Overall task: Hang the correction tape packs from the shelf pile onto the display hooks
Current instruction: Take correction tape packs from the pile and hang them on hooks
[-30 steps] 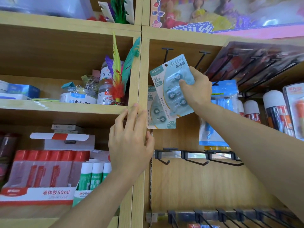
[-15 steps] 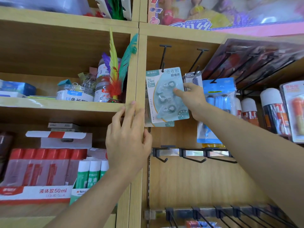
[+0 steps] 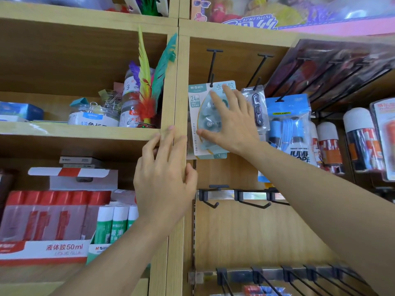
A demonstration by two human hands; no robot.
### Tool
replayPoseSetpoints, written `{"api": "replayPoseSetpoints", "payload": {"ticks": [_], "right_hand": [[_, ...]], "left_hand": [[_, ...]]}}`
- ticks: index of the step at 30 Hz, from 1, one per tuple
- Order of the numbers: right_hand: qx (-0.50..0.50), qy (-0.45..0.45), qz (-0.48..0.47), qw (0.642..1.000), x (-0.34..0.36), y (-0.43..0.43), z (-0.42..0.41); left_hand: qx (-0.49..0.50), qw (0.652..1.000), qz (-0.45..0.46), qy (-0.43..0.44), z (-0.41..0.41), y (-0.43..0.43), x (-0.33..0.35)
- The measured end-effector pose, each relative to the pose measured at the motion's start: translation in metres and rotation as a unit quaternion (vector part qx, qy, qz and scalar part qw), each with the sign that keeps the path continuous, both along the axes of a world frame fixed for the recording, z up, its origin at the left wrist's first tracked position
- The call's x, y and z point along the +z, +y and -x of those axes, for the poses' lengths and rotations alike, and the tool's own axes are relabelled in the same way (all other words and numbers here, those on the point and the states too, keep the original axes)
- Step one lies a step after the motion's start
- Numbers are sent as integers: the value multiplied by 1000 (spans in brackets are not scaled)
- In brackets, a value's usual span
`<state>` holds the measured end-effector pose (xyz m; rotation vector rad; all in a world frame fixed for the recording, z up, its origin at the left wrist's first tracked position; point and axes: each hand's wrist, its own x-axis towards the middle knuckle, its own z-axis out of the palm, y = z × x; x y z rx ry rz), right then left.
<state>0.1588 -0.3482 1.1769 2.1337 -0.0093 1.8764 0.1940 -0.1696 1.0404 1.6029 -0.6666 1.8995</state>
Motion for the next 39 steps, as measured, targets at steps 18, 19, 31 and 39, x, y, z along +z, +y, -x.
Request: {"api": "replayPoseSetpoints", "payload": {"ticks": [18,19,31,39], "right_hand": [[-81,216,-10,973,34,0,-34],[-52,207,-13,977,33,0,-30],[201,139,-55,968,-39,17,68],[225,155,-88,958,-130,10,129]], "left_hand": [[4,1000,-1,2,-1,0,0],[5,1000,-2,2,-1,0,0],[2,999,-24,34,6,2,1],[-113,988,-65,82,42,21,-31]]}}
